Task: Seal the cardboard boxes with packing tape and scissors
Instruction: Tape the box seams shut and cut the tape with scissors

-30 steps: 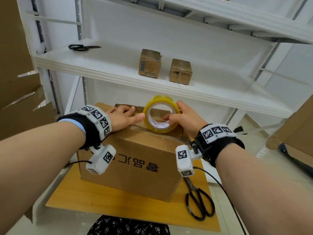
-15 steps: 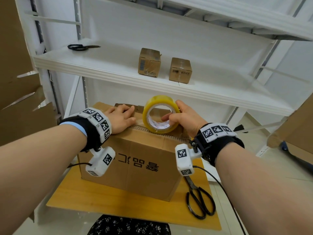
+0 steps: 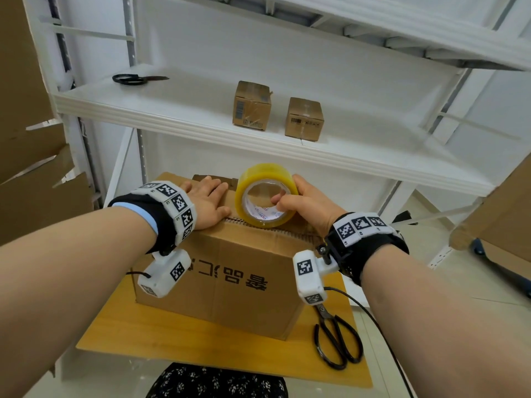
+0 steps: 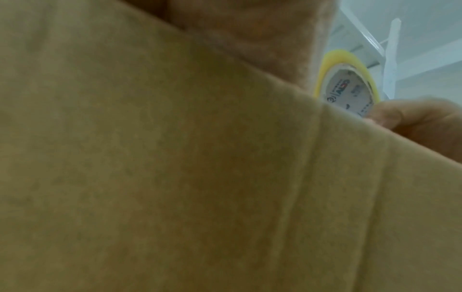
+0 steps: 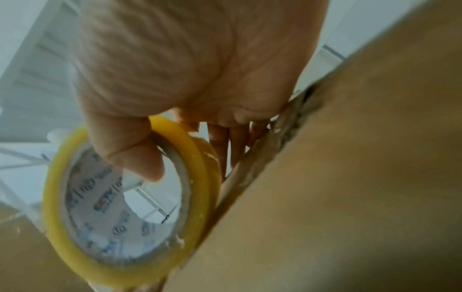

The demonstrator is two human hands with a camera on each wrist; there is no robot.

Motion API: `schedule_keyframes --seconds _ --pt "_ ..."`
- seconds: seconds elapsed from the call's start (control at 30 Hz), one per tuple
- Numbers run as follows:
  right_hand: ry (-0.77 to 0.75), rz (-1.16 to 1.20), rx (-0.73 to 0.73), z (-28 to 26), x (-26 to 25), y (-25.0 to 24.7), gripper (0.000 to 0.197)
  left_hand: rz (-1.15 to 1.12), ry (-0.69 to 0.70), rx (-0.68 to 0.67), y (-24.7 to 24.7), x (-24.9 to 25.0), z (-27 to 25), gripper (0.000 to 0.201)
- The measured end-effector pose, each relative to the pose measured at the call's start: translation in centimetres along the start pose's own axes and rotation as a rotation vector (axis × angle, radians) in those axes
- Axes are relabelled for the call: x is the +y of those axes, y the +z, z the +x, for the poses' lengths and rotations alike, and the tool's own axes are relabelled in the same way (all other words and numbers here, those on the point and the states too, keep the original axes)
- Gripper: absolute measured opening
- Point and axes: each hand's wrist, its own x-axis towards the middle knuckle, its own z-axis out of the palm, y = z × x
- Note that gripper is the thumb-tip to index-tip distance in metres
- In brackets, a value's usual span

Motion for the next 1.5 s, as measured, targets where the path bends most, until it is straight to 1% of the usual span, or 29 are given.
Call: schedule_keyframes --seconds 0.03,0.1,0.13,0.17,0.2,0.27,0.3,0.33,0.37,0.4,0.47,0.5,0.53,0.6,0.67,0.73,1.0,1.1,1.2,1.33,1.43,1.5 --pt "-0.009 -0.006 0.005 -0.1 0.1 0.1 0.057 0.005 0.003 0.003 0.0 0.0 0.1 0.065" --pt "-0.017 -0.004 0.016 -0.1 0.3 0.2 0.049 -0.029 0.012 0.01 -0.1 0.0 0.1 0.065" --pt "-0.013 0.003 0.022 -0.1 0.3 0.1 0.044 -0.072 0.021 0.008 -0.4 -0.1 -0.1 0.068" --pt "-0.007 0.01 0.03 0.0 0.4 0.0 0.041 -0.122 0.039 -0.013 -0.8 -0.3 -0.3 0.077" --pt "0.001 0.017 0.039 0.1 0.5 -0.2 0.039 -0.169 0.06 -0.06 -1.4 -0.6 -0.5 0.092" --pt "0.008 0.028 0.043 0.2 0.6 -0.4 0.038 -0.207 0.113 -0.178 -2.6 -1.3 -0.9 0.134" --pt "0.008 0.034 0.042 0.2 0.7 -0.5 0.037 -0.184 0.134 -0.236 -3.2 -1.4 -1.3 0.149" --pt "0.006 0.037 0.04 0.3 0.7 -0.5 0.036 -0.14 0.152 -0.277 -3.5 -1.3 -1.7 0.156" --pt "0.003 0.038 0.041 0.3 0.8 -0.5 0.035 -0.082 0.167 -0.299 -3.6 -1.1 -2.0 0.156" --pt "-0.002 0.039 0.041 0.3 0.9 -0.5 0.035 -0.016 0.166 -0.299 -3.5 -0.5 -2.4 0.149" --pt "-0.014 0.035 0.041 0.3 1.0 -0.5 0.034 0.066 0.138 -0.259 -3.3 0.5 -3.0 0.132" --pt "-0.019 0.033 0.04 0.3 1.2 -0.5 0.034 0.072 0.129 -0.246 -3.0 0.7 -3.0 0.131" --pt "-0.024 0.029 0.037 0.4 1.3 -0.5 0.034 0.068 0.127 -0.237 -2.6 0.6 -2.8 0.136" --pt "-0.042 0.017 0.02 0.5 1.5 -0.4 0.037 0.057 0.159 -0.21 -1.8 0.0 -2.0 0.152" --pt "-0.066 -0.034 0.0 0.5 1.6 -0.3 0.046 0.043 0.178 -0.199 -1.2 -0.3 -1.4 0.159" --pt "-0.08 -0.091 -0.009 0.4 1.6 -0.4 0.052 0.032 0.189 -0.196 -0.9 -0.3 -1.2 0.158" --pt "-0.056 -0.11 0.016 -0.7 1.9 -1.0 0.051 0.057 0.177 -0.184 -0.8 -0.3 -0.7 0.161" --pt "-0.064 -0.132 0.041 -0.8 1.7 -1.1 0.046 0.068 0.171 -0.184 -0.9 -0.2 -0.8 0.16" --pt "-0.058 -0.166 0.103 -1.0 1.8 -1.9 0.039 0.083 0.163 -0.183 -1.1 -0.1 -0.9 0.154" --pt "-0.026 -0.094 0.165 -1.8 2.4 -3.2 0.036 0.108 0.149 -0.181 -1.2 0.3 -1.3 0.142" --pt "-0.009 -0.064 0.17 -2.2 2.8 -3.1 0.039 0.144 0.141 -0.182 -1.5 0.6 -1.3 0.141" --pt "0.0 -0.051 0.176 -2.3 2.8 -2.9 0.041 0.199 0.127 -0.186 -1.7 1.0 -1.1 0.145"
